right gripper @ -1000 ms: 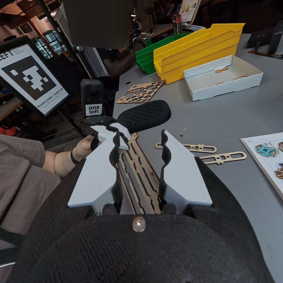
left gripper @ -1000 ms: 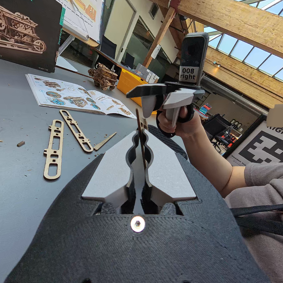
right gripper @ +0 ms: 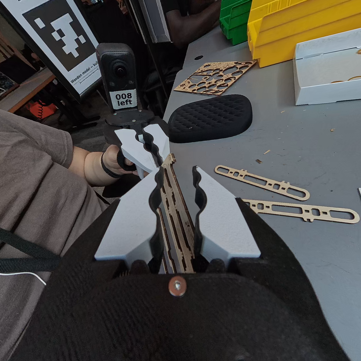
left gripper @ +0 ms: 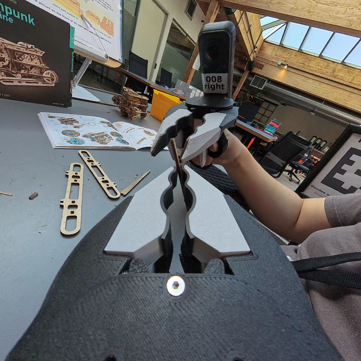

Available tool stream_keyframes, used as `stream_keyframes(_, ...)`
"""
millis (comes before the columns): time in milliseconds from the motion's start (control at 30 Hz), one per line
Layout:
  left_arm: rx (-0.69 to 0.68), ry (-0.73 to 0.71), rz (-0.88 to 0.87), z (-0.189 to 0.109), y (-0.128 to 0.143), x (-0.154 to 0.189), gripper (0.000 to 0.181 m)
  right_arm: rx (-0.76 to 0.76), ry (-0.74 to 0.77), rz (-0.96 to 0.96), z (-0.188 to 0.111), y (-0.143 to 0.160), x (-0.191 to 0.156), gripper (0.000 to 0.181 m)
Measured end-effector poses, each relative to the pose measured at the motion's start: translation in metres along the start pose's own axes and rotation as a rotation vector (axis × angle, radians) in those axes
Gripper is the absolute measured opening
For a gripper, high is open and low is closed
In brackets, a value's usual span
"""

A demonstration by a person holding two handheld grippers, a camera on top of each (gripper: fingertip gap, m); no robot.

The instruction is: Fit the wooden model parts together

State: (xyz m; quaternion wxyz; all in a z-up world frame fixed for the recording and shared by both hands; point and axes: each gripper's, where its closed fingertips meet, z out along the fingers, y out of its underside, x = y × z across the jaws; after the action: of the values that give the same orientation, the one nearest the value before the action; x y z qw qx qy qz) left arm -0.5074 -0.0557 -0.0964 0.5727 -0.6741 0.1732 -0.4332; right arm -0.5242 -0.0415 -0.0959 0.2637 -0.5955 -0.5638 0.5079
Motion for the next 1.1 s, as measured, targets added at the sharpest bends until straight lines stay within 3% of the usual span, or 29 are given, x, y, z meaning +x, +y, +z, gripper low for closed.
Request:
stream_keyframes(233, -0.009, -0.013, 0.031, 0.0, 0.0, -0.001, 0.001, 0.036, -0.02, 0.077, 0.001, 0.002, 0.002, 0.026)
stream_keyframes(1100, -0.018, -0.011, -0.031, -0.001, 0.003, -0.007, 0.0, -0.024, 0.013, 0.047, -0.003, 0.013, 0.006, 0.022)
